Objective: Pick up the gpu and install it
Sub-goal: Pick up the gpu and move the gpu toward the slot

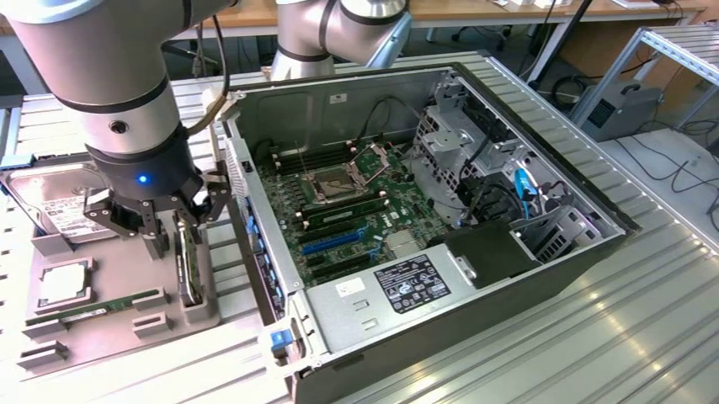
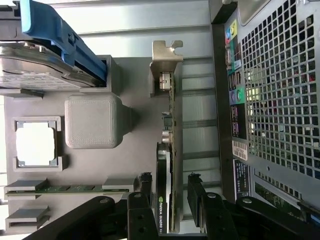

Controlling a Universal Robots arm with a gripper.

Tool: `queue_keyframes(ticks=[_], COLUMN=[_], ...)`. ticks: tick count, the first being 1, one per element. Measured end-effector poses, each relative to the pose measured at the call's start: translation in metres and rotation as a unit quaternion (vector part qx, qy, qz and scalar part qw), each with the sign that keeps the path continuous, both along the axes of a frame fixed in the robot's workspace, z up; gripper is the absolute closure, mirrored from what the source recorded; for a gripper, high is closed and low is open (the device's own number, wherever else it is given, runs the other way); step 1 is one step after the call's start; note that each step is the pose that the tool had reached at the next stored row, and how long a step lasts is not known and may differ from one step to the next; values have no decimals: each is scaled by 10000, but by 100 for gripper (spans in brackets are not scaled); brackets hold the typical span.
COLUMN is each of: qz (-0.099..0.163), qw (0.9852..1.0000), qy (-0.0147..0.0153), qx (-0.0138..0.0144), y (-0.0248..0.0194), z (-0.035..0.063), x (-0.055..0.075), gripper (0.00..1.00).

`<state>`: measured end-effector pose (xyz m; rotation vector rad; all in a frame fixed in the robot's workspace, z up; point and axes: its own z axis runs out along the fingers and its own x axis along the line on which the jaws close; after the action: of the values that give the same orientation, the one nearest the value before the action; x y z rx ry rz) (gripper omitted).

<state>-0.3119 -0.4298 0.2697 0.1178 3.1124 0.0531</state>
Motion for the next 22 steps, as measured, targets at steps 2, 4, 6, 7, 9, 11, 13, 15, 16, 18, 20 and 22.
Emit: queue_keyframes(ticks=[2, 4, 6, 7, 9, 11, 13, 15, 16, 18, 20, 22], qz=[0, 0, 0, 0, 0, 0, 0, 0, 0, 0, 1, 0], qw=[10000, 10000, 10000, 10000, 10000, 10000, 10000, 10000, 10000, 10000, 10000, 10000], qy=[1, 1, 0, 0, 0, 1, 0, 0, 0, 0, 0, 0], qx=[-2, -3, -2, -2, -2, -3, -3, -2, -2, -2, -2, -2], y=[8, 9, 11, 13, 20, 31, 50, 67, 76, 88, 92, 94], z=[-15, -42, -69, -81, -101, -116, -133, -150, -159, -176, -193, -210], x=[-8, -14, -15, -15, -16, -15, -15, -15, -16, -15, -14, -15], gripper=[58, 58, 58, 58, 58, 58, 58, 58, 58, 58, 58, 58])
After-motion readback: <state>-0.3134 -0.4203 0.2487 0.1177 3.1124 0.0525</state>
